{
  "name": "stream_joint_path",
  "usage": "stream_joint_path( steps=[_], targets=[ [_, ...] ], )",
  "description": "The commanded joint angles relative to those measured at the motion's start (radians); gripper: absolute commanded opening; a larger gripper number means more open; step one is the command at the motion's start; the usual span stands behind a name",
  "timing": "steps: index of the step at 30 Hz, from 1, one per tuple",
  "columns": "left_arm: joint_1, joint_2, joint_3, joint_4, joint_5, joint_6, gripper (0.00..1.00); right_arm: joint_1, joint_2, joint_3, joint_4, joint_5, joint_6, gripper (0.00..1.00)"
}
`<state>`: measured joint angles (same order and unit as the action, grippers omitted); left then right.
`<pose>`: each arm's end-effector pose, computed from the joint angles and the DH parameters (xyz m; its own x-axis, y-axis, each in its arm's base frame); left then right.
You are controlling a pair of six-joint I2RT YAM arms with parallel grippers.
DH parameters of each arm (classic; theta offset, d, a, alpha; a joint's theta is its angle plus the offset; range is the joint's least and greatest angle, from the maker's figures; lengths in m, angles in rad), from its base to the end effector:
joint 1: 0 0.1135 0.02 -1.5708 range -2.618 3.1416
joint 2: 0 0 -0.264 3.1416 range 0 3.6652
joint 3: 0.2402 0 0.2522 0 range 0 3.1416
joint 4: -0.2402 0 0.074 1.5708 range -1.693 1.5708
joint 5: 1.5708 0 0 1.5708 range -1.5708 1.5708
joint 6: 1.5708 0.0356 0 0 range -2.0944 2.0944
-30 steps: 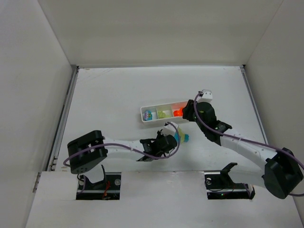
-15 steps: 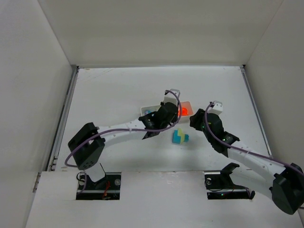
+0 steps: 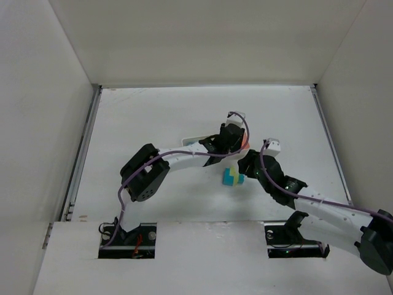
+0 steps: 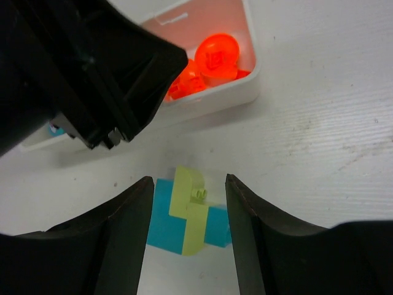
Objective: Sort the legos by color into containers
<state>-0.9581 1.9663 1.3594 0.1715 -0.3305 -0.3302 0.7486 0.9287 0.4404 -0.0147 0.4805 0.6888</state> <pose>0.2710 -0.3654 0.2213 -0.4255 0.0720 -0.9021 0.4933 0.8541 -0.1645 0.1569 0.1233 0.2121 -0.4677 0.3349 -0.8180 -0.0124 0.9229 0.3849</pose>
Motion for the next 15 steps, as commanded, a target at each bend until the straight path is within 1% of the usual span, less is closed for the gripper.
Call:
stream_joint_path(
  steps=[1, 4, 6, 8, 10, 15],
  targets=[
    [0.009, -0.014, 0.06, 0.013, 0.005, 0.014, 0.4, 0.024, -0.014, -0.012, -0.033, 0.029, 0.041, 0.59],
    [0.009, -0.044, 0.047, 0.017, 0.005, 0.014, 0.46, 0.041, 0.005, -0.017, -0.06, 0.026, 0.046, 0.63],
    [0.009, -0.078, 0.027, 0.022, 0.005, 0.013, 0.46, 0.053, 0.028, -0.011, -0.074, 0.029, 0.061, 0.64],
    [0.011, -0.124, -0.003, 0.023, 0.005, 0.008, 0.46, 0.068, 0.065, -0.002, -0.076, 0.024, 0.064, 0.68],
    [0.012, -0.182, -0.051, 0.031, -0.001, 0.002, 0.46, 0.086, 0.1, 0.007, -0.08, 0.017, 0.069, 0.74],
    [0.002, -0.349, -0.224, 0.051, -0.025, -0.016, 0.47, 0.154, 0.16, 0.03, -0.096, 0.016, 0.08, 0.94]
  ],
)
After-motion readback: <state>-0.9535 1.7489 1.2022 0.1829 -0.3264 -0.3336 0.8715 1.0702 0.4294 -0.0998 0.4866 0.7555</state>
